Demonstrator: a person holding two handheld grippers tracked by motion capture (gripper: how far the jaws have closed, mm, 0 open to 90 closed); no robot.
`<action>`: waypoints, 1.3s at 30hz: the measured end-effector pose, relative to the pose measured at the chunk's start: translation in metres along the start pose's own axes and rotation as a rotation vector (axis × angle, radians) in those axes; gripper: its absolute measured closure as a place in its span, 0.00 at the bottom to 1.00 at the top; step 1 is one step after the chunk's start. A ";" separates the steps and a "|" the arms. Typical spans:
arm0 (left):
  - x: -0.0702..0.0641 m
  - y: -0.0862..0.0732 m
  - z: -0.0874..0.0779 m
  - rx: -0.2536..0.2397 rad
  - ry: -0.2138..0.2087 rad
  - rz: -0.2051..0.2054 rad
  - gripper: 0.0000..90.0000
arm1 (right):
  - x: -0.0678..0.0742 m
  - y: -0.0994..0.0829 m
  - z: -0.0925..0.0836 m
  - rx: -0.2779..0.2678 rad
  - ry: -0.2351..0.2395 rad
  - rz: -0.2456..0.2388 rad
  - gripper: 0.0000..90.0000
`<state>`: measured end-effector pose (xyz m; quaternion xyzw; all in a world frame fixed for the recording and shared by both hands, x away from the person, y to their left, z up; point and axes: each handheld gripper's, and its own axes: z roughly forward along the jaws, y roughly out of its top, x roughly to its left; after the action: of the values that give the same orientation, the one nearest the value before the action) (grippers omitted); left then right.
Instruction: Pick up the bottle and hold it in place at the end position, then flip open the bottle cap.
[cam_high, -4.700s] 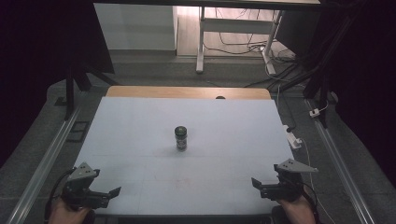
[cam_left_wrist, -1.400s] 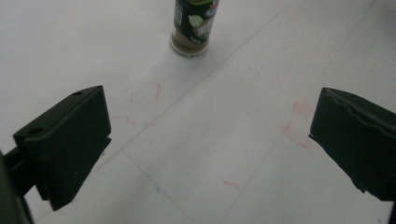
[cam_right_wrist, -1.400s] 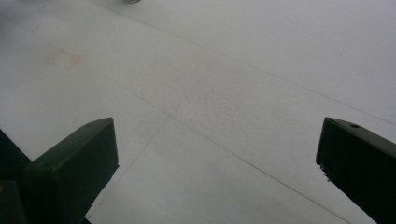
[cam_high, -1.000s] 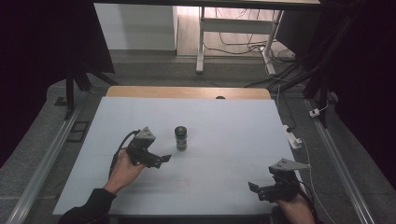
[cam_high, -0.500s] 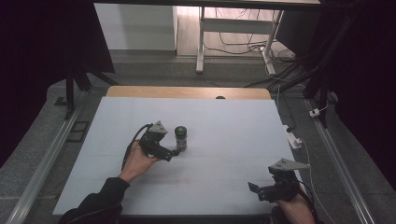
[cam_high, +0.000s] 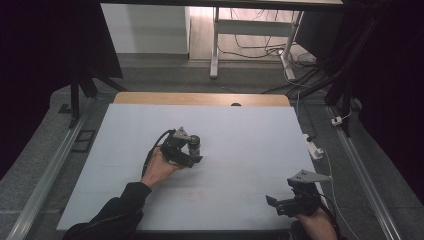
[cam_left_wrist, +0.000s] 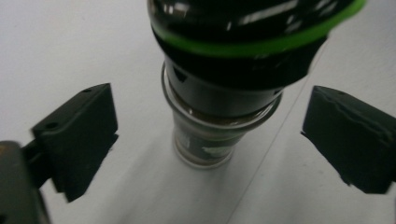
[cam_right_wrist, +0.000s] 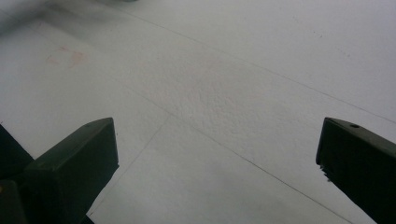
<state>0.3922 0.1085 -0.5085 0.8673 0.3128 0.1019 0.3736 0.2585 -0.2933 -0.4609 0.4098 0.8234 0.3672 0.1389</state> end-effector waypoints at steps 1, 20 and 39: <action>0.001 -0.001 0.000 -0.001 -0.008 0.009 0.16 | 0.000 0.000 0.000 0.000 0.001 -0.001 0.00; 0.000 -0.003 0.000 -0.012 -0.004 0.043 0.59 | 0.001 0.000 0.000 0.006 -0.001 -0.007 0.00; 0.000 -0.004 0.000 -0.011 -0.004 0.045 0.60 | 0.002 0.000 0.000 0.002 -0.005 -0.018 0.00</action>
<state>0.3903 0.1107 -0.5108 0.8722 0.2921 0.1102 0.3765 0.2574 -0.2915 -0.4604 0.4036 0.8269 0.3642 0.1440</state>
